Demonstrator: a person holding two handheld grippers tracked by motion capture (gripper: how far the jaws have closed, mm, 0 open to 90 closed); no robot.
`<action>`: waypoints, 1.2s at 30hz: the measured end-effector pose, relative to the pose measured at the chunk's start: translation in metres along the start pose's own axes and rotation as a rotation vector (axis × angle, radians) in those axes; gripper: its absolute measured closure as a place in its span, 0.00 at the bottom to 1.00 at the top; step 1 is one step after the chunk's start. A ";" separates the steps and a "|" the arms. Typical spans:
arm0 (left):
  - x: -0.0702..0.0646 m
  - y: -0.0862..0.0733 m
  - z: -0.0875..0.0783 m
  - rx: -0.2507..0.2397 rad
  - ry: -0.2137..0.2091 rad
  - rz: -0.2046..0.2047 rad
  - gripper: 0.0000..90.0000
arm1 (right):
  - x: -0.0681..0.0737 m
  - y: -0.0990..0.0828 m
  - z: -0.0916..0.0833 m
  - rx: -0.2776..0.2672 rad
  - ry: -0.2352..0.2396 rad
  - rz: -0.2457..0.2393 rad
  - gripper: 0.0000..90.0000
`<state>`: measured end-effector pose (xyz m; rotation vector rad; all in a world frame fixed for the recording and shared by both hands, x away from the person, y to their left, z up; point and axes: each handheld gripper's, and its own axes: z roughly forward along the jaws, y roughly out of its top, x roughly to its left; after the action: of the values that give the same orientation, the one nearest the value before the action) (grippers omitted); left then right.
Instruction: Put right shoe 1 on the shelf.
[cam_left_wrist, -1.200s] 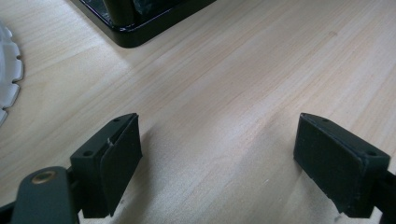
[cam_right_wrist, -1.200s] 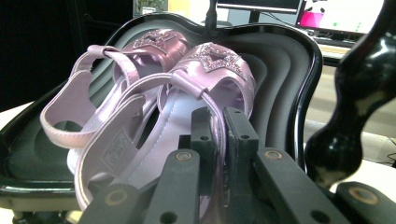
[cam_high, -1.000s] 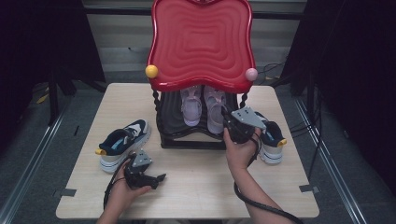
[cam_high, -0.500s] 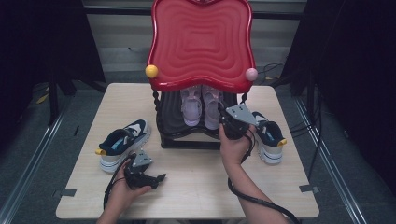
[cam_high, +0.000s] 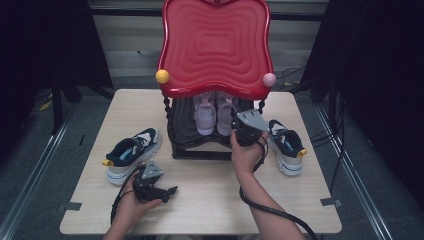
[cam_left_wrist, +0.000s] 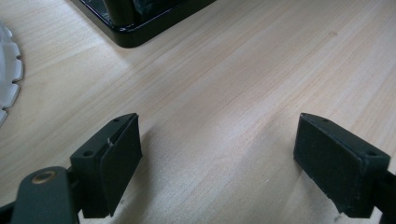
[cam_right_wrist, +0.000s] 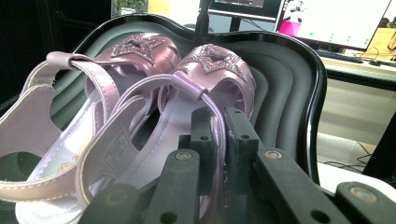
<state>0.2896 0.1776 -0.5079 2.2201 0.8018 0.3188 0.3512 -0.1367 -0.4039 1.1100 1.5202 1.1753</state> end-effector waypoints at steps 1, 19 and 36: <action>0.000 0.000 0.000 0.000 0.000 0.000 0.16 | 0.000 0.000 0.000 -0.003 -0.003 -0.001 0.92; 0.000 0.000 0.000 0.000 0.000 0.000 0.16 | 0.005 -0.004 0.006 -0.008 -0.020 -0.020 0.92; 0.000 0.000 0.000 0.000 0.000 0.000 0.16 | 0.006 -0.013 0.006 0.024 -0.023 -0.062 0.86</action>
<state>0.2896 0.1775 -0.5079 2.2199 0.8020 0.3191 0.3538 -0.1316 -0.4186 1.0810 1.5435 1.1017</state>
